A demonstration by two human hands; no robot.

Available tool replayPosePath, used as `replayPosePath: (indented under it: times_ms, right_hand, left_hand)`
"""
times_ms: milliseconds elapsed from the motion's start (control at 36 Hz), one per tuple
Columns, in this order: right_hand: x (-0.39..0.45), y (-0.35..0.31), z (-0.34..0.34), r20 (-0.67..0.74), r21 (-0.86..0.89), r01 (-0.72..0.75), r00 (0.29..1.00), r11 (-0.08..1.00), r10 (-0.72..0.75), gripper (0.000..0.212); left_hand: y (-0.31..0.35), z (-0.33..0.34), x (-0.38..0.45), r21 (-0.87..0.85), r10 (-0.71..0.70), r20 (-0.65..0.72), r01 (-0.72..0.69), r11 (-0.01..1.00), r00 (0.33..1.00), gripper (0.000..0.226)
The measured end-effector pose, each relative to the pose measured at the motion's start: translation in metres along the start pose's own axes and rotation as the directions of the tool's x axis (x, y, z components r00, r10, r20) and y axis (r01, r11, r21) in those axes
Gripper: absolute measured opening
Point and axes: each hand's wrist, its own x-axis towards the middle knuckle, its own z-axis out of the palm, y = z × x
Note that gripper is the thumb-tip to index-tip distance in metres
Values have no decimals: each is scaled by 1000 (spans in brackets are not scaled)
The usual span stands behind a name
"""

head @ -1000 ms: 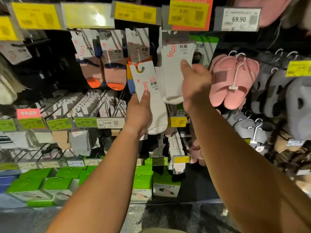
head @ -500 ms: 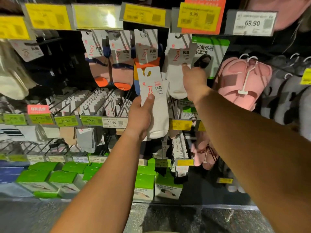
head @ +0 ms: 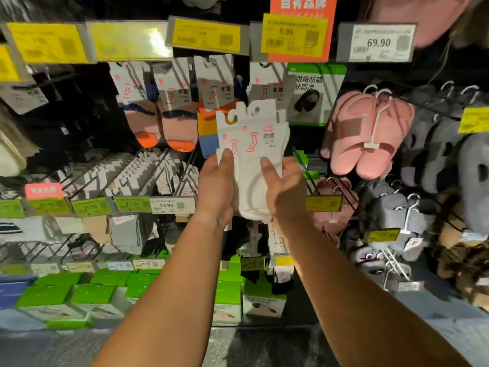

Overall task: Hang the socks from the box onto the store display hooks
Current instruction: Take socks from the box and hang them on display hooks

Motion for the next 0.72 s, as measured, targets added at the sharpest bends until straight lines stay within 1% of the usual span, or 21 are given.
replayPosePath:
  times_ms: [56,111,194,306,389,500,611,722]
  right_hand:
    - [5,1,-6,-3,-70,38,999,997,-38,16]
    - [8,-1,-10,-1,-78,38,999,996,-38,13]
    - [11,-2,-14,-19,-56,31,999,998,-32,12]
    - [13,-11,-16,-20,-30,54,998,998,-54,18]
    - [15,-20,-18,-36,-30,92,995,995,-93,16]
    - [17,-33,-19,-40,-9,168,985,986,-168,24]
    - [18,-37,-19,-16,30,170,985,985,-170,22]
    - [14,-30,-19,-20,5,162,987,987,-162,18]
  left_hand:
    - [1,-2,3,11,10,-21,-10,1000,1000,18]
    - [3,-2,3,-6,14,-35,-14,1000,999,18]
    - [3,-2,6,-20,20,-42,-21,1000,999,18]
    - [3,-3,8,13,29,-53,-29,1000,998,18]
    - [5,-3,8,8,23,-47,-22,1000,999,19]
    - [5,-3,11,0,20,-45,-20,1000,999,21]
    - [6,-3,11,2,16,-54,-16,1000,998,21]
    - [8,-3,10,-23,21,-53,-22,999,998,24]
